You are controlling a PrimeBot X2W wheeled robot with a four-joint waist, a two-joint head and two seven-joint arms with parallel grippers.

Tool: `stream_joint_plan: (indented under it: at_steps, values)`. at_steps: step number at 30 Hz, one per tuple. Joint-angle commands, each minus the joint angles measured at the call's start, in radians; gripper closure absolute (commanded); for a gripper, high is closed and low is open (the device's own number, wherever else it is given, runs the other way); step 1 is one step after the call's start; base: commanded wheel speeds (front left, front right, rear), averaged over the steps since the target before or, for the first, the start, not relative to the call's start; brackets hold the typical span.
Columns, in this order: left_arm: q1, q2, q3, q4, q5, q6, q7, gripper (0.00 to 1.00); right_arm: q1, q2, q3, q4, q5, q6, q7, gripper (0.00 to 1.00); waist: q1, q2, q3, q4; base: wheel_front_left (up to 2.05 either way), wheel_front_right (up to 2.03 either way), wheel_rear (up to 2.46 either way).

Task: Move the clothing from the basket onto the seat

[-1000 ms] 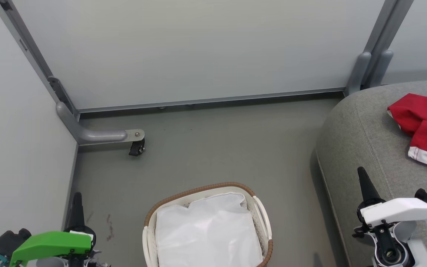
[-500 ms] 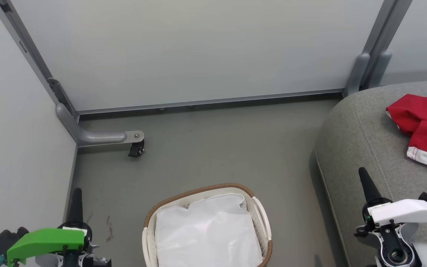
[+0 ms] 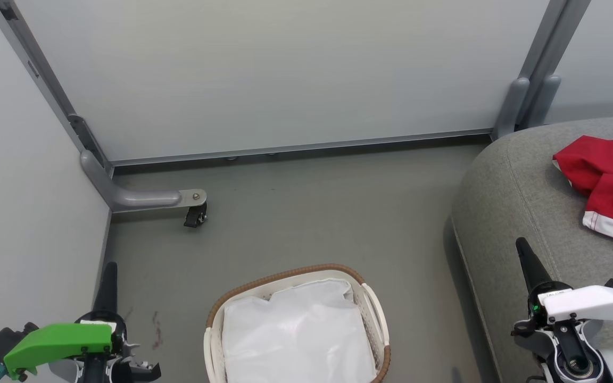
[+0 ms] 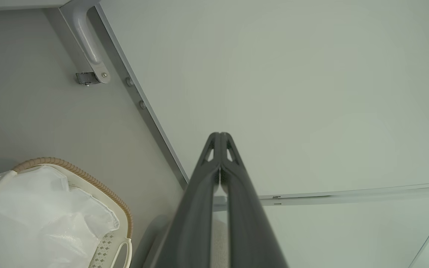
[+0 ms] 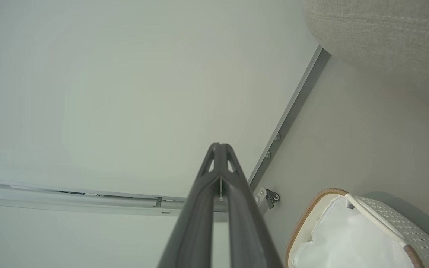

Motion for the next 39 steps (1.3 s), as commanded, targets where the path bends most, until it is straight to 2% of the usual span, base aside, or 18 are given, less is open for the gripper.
stream_joint_plan:
  at_steps: [1, 32, 39]
  values:
    - [-0.02, 0.007, 0.006, -0.008, -0.024, -0.002, 0.008, 1.0, 0.011, -0.006, -0.005, -0.012, 0.026, -0.001, 0.008, 1.0, 0.0, 0.0, -0.001, 0.0, 0.0, 0.0, 0.0]
    - [-0.036, 0.008, 0.017, -0.027, -0.233, -0.003, 0.066, 1.0, 0.031, -0.008, -0.017, -0.049, 0.269, -0.001, 0.065, 1.0, 0.0, 0.0, -0.011, -0.006, 0.0, 0.0, 0.0]
    - [-0.033, 0.008, 0.016, -0.026, -0.23, -0.003, 0.065, 1.0, 0.031, -0.008, -0.017, -0.048, 0.266, -0.001, 0.065, 1.0, 0.0, 0.0, -0.011, -0.006, 0.0, 0.0, 0.0]
